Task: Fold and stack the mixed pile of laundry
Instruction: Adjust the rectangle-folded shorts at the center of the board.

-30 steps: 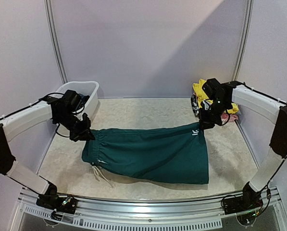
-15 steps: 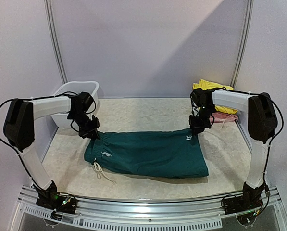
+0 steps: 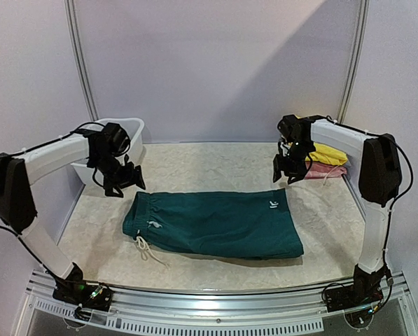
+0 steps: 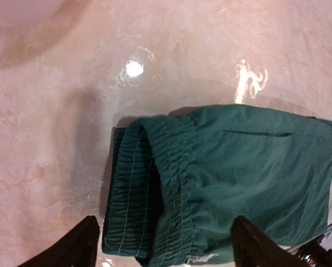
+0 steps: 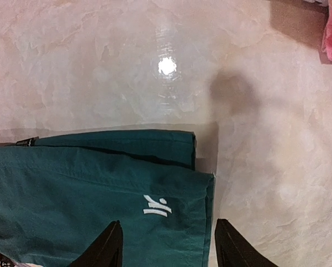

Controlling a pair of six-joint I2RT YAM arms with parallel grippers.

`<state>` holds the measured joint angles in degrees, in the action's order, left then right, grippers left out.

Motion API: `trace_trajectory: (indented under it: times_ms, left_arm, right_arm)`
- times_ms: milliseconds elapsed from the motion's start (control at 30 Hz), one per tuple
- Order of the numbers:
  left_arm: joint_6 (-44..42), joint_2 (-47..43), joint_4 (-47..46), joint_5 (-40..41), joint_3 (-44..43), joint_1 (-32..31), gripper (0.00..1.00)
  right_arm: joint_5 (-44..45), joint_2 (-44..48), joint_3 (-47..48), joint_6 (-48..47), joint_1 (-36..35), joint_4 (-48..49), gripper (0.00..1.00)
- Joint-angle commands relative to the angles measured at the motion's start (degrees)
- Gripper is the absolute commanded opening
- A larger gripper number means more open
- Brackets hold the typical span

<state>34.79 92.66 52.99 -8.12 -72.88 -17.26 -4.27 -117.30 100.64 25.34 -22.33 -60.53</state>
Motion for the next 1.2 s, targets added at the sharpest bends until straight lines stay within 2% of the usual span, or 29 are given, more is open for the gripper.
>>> trace_trajectory:
  times_ms: [0,133,233,433,633,933,1067,1100,1167]
  left_arm:
    - [-3.4,-6.7,2.3,-0.1,3.4,-1.5,0.73]
    - [-4.9,-8.5,-0.7,-3.8,6.4,-6.5,0.60]
    - [-3.9,-7.5,-4.3,-6.5,8.5,-10.0,0.55]
    - [-1.8,-3.1,-10.3,-8.1,12.0,-13.2,0.51]
    - [-2.6,1.2,-11.0,-7.7,15.9,-13.9,0.47]
    - [-1.8,0.8,-15.5,-5.7,25.8,-15.3,0.46]
    - [-1.5,-1.3,-13.4,-3.6,25.6,-16.7,0.46]
    - [-1.4,-2.8,-12.0,-2.1,24.8,-17.0,0.48]
    - [-0.9,-6.7,-8.9,0.1,23.0,-17.2,0.62]
  right_arm:
    - [1.0,5.2,-0.3,0.5,0.2,-3.6,0.57]
    - [-4.2,10.7,-5.8,1.5,-1.7,0.6,0.47]
    - [-8.8,14.1,-10.1,1.7,-7.1,4.9,0.41]
    - [-11.7,15.3,-19.3,7.4,-18.0,12.1,0.34]
    - [-12.3,17.4,-31.7,16.4,-20.8,20.5,0.31]
    - [-7.7,18.4,-43.0,18.0,-20.8,21.2,0.28]
    - [-6.6,19.7,-43.8,18.5,-20.8,19.5,0.28]
    - [-6.2,19.9,-43.4,18.2,-20.7,18.5,0.28]
    - [-5.0,20.5,-41.9,17.4,-20.7,15.7,0.28]
